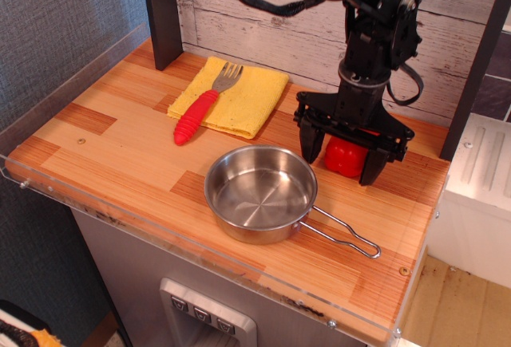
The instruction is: Place the red bell pepper inside the pan.
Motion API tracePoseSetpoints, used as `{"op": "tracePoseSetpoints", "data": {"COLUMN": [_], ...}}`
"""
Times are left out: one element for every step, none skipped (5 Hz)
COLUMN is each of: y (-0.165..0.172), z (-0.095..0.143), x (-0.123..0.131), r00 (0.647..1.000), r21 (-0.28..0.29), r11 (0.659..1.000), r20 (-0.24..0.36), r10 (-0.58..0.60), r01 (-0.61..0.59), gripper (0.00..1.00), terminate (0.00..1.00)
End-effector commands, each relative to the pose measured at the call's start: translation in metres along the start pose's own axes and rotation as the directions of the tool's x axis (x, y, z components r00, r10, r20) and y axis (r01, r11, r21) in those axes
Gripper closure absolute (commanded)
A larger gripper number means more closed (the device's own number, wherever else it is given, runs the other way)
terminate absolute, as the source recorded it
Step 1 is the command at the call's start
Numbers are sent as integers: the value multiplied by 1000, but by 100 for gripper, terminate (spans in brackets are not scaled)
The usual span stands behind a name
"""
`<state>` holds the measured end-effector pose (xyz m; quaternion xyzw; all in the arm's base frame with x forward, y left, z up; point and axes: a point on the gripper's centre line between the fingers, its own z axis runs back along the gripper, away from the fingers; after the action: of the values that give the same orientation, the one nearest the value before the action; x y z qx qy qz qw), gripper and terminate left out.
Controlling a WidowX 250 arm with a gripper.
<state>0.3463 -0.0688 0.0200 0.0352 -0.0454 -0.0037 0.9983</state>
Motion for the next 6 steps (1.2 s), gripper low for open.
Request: {"op": "tracePoseSetpoints", "data": {"y": [-4, 4, 21, 44, 61, 63], "z": [23, 47, 88, 105, 95, 77], "x": [7, 7, -2, -26, -54, -69], "r00": [995, 989, 971, 967, 978, 980], "r21": [-23, -53, -95, -129, -150, -182], "r11": [998, 995, 986, 975, 971, 963], "r20": [77, 121, 209, 204, 119, 62], "r10": [-57, -83, -113, -151, -171, -188], "r01": [59, 90, 136, 179, 188, 197], "gripper": [100, 100, 100, 100, 100, 100], "terminate": [0, 0, 0, 0, 0, 0]}}
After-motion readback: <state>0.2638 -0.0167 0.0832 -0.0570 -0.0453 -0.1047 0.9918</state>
